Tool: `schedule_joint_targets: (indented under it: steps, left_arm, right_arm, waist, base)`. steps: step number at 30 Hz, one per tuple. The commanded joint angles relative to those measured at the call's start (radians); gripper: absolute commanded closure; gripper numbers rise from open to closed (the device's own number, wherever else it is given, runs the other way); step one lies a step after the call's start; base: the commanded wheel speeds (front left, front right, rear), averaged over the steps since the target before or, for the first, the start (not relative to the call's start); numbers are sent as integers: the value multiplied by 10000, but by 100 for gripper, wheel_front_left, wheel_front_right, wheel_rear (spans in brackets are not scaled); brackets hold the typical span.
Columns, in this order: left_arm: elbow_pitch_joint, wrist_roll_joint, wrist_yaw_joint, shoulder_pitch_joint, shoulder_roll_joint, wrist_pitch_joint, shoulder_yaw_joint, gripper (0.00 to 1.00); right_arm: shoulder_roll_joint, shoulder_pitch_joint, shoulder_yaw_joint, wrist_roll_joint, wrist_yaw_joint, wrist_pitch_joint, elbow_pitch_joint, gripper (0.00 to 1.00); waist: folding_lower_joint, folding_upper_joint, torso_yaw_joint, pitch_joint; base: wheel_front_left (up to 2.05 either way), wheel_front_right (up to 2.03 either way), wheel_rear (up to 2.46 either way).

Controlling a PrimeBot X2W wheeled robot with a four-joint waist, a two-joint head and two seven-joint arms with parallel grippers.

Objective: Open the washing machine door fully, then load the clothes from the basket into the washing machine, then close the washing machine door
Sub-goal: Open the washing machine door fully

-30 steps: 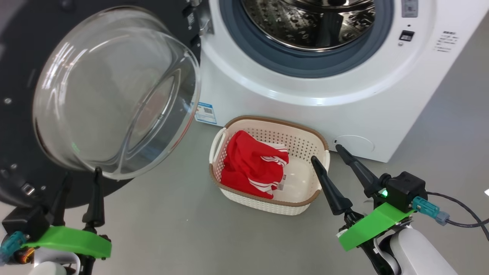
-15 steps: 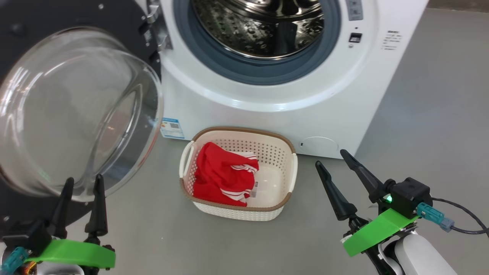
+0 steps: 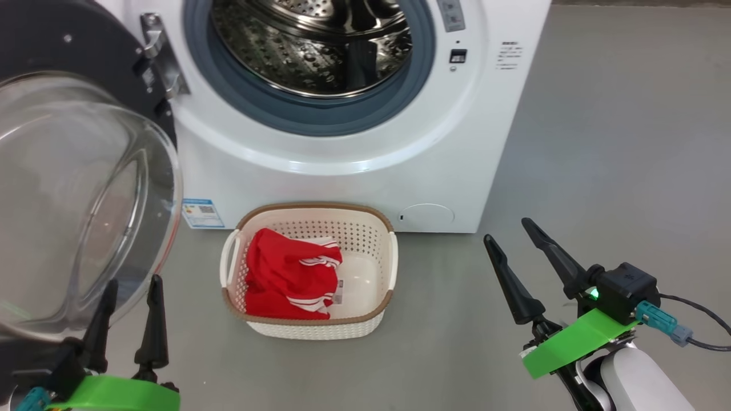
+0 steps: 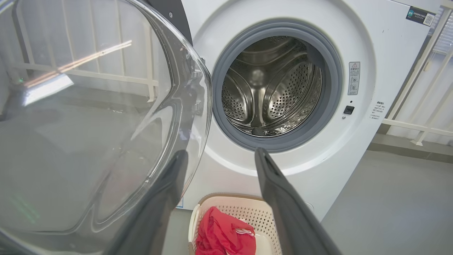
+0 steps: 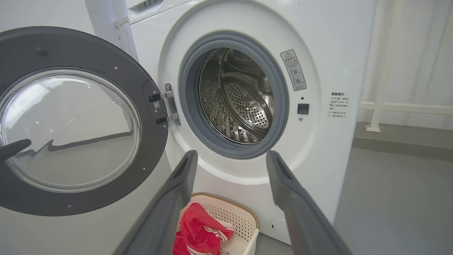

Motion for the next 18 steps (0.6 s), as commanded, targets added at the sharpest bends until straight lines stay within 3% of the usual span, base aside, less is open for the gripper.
schedule_joint_targets:
  steps: [1, 18]
  left_arm:
    - [-284, 38, 74, -75, 206, -122, 404, 0]
    - [-635, 276, 6, 451, -109, -122, 588, 0]
  right_arm:
    - [-28, 111, 92, -63, 16, -118, -287, 0]
    - [-171, 324, -263, -83, 16, -118, -365, 0]
  waist:
    - [0, 0, -311, -53]
    - [0, 0, -1181, -190]
  base:
    - [0, 0, 0]
    - [0, 0, 0]
